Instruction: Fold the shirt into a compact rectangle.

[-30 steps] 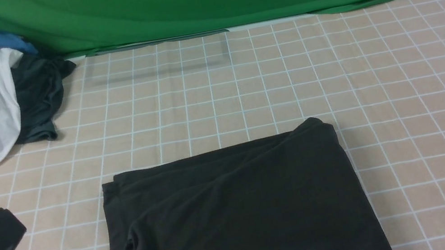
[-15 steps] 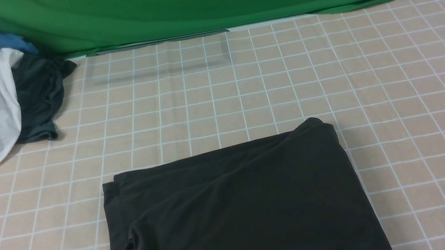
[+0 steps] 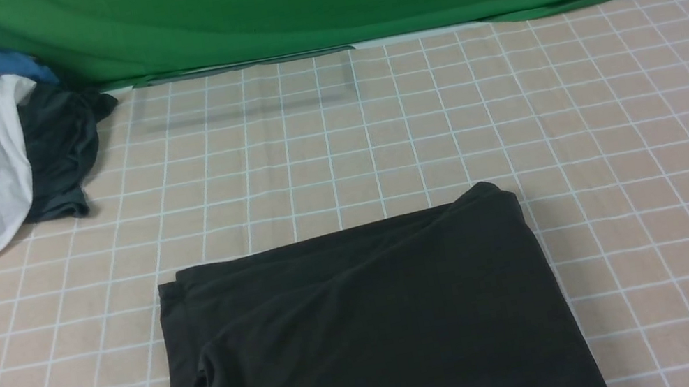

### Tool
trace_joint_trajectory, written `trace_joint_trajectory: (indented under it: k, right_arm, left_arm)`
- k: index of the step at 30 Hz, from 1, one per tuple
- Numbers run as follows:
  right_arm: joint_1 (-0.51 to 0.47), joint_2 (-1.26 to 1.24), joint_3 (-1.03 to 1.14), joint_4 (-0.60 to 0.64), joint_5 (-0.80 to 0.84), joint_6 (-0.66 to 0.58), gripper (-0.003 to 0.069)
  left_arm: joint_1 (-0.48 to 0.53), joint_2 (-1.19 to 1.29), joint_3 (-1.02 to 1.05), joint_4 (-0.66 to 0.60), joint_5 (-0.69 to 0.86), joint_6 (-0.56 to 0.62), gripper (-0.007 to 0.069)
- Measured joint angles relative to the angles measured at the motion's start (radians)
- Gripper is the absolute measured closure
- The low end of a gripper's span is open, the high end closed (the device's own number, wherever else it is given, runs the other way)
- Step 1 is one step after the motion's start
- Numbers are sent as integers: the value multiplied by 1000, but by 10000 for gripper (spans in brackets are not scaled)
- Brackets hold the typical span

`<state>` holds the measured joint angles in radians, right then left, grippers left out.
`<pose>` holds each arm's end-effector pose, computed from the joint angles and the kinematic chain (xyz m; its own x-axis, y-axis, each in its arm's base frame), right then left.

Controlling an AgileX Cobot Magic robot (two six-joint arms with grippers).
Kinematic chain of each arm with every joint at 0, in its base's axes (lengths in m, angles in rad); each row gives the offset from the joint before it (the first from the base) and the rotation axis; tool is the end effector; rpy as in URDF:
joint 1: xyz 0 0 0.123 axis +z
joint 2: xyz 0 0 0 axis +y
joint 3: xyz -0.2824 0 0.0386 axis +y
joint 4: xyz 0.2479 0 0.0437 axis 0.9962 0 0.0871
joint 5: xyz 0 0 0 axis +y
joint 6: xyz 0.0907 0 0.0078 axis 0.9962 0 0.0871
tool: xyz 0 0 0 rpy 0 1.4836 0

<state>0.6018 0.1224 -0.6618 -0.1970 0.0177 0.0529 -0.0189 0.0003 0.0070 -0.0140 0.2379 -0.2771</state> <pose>-0.0085 -0.0063 0.4126 0.5478 0.2020 -0.8119 -0.4902 0.8639 -0.1158 0.0557 -0.0014 0.1891 -0.1570 -0.2837 -0.9460 -0.0239 0.9587 -0.2836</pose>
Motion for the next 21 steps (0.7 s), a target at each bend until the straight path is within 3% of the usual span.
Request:
trace_joint_trajectory:
  k: [21]
  right_arm:
    - [0, 0, 0, 0, 0, 1, 441]
  left_arm:
    - [0, -2, 0, 0, 1, 1, 611]
